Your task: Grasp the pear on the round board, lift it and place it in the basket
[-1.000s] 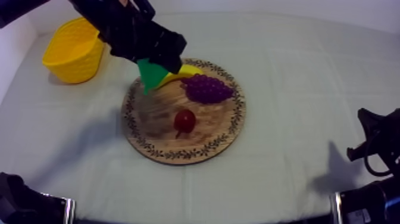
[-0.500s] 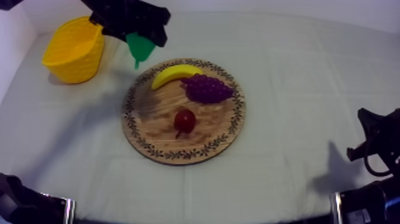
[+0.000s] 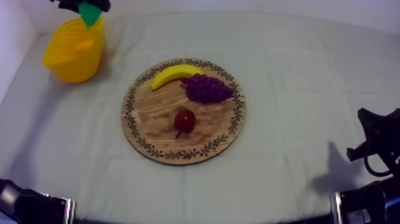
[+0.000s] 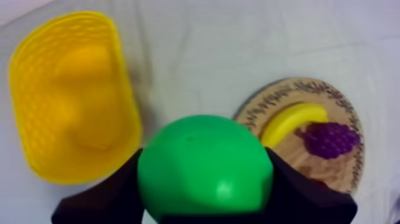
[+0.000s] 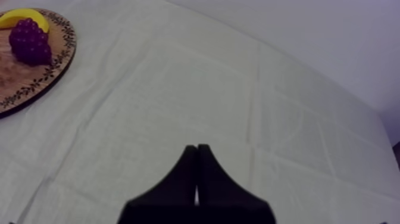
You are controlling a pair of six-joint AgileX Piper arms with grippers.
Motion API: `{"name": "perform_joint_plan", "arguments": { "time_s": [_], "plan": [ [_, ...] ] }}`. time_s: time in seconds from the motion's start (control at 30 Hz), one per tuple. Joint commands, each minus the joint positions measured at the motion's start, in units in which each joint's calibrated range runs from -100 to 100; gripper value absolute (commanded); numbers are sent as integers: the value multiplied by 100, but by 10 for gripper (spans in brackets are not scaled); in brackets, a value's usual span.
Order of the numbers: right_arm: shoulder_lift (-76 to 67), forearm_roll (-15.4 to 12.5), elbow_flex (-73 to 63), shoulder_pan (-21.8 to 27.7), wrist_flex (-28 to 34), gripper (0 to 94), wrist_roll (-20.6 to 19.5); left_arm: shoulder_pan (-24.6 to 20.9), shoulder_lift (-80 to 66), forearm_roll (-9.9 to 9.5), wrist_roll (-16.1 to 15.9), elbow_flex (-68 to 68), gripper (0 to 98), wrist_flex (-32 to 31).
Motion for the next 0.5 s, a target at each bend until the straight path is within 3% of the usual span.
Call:
{"name": "perform_joint_plan", "arguments": {
  "time_s": [0.0,0.2,0.47],
  "plan": [
    [-3,1,-2,-1,2,4,1,-358,50,-32,-76,-218,450,40],
    [-3,1,-2,-1,2,4,1,-742,226,-59,-213,-576,447,169],
    [-3,1,-2,-1,2,4,1,-907,439,-61,-298,-746,446,196]
  ]
}}
